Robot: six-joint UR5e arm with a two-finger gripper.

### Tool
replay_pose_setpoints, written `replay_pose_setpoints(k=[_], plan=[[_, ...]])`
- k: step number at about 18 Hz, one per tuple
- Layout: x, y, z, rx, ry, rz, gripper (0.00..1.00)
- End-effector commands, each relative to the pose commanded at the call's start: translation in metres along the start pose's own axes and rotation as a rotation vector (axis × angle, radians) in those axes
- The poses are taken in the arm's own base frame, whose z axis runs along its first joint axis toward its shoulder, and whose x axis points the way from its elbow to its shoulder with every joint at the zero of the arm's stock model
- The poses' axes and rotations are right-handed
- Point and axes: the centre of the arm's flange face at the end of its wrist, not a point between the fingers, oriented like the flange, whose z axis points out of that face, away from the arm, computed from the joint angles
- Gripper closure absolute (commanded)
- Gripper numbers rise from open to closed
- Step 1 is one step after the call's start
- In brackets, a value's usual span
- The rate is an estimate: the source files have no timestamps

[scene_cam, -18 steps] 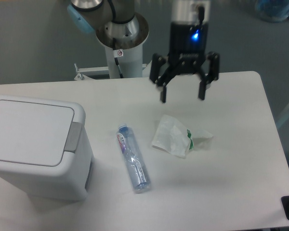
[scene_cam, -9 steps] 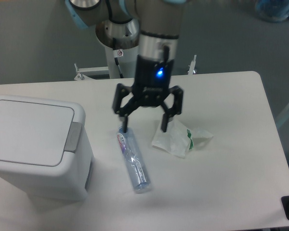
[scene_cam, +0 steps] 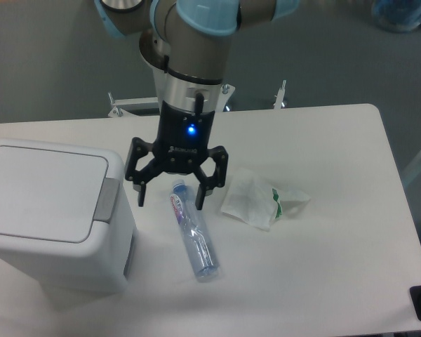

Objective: Open the trash can
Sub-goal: 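Move the gripper over to the lid edge of the white trash bin, then push the gripper finger against the bin lid to flip it open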

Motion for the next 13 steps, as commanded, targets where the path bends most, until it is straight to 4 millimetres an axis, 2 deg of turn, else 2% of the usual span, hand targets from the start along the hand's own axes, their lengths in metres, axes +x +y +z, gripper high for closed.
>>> replay_pose_setpoints(k=[6,7,13], plan=[[0.017,0.004,0.016,-0.024,0.021,0.022,0.00],[0.018,0.005,0.021,-0.033,0.024,0.024,0.00],[0.018,0.005,0.024,-0.037,0.026,0.025,0.00]])
